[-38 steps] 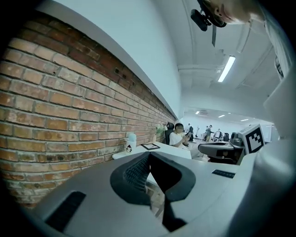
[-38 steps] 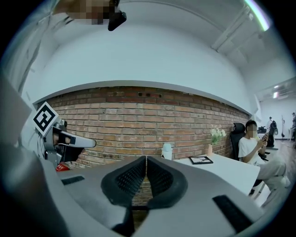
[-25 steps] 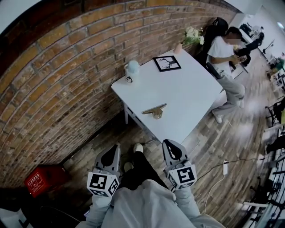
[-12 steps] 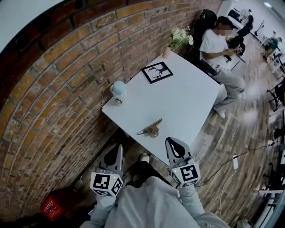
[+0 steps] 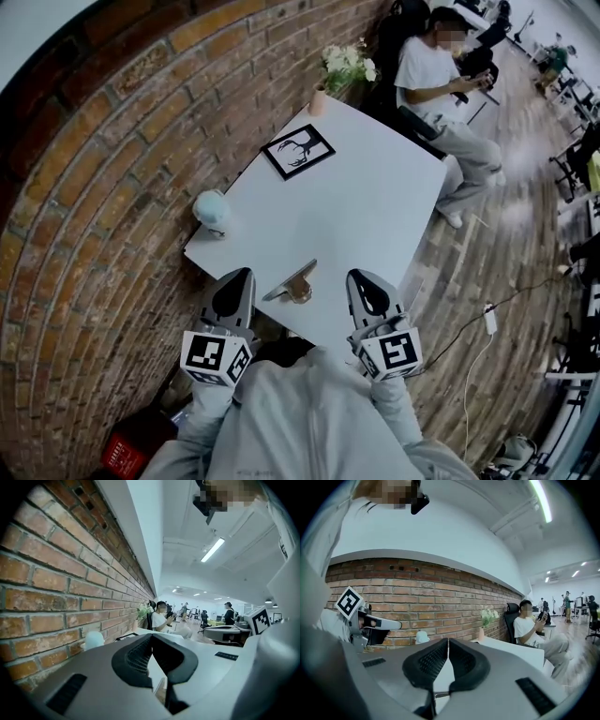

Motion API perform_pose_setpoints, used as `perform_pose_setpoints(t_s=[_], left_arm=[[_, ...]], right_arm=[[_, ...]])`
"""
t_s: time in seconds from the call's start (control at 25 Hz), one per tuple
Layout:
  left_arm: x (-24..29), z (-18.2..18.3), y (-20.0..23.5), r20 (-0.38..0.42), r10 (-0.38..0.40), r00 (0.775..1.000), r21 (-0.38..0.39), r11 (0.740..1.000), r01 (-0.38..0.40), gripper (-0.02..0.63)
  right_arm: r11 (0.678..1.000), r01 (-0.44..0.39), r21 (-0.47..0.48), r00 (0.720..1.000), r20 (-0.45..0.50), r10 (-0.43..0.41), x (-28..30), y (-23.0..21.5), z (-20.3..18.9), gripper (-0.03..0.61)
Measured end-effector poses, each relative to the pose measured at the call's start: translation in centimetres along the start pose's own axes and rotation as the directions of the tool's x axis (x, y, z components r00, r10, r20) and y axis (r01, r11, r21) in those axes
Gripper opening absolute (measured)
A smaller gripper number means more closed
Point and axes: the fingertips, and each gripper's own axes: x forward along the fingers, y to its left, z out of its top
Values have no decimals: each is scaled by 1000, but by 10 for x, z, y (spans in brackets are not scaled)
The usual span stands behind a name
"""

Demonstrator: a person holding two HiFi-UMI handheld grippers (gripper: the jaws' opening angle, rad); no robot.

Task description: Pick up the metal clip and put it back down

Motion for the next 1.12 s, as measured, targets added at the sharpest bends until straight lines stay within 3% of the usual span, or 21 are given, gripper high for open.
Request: perform_pose_setpoints(t_s=[0.6, 1.04, 1.12], left_arm=[[59, 5, 19, -67, -138, 988, 12, 990, 140, 27], [79, -11, 18, -115, -213, 970, -8, 977, 213, 27], [81, -15, 17, -125, -222, 967, -11, 975, 222, 26]], right_arm=[[996, 84, 25, 995, -64, -82, 29, -6, -4, 26], [995, 18, 96, 988, -152, -3, 42, 15, -39, 33], [993, -1, 122, 982, -186, 23, 46, 19, -49, 95]])
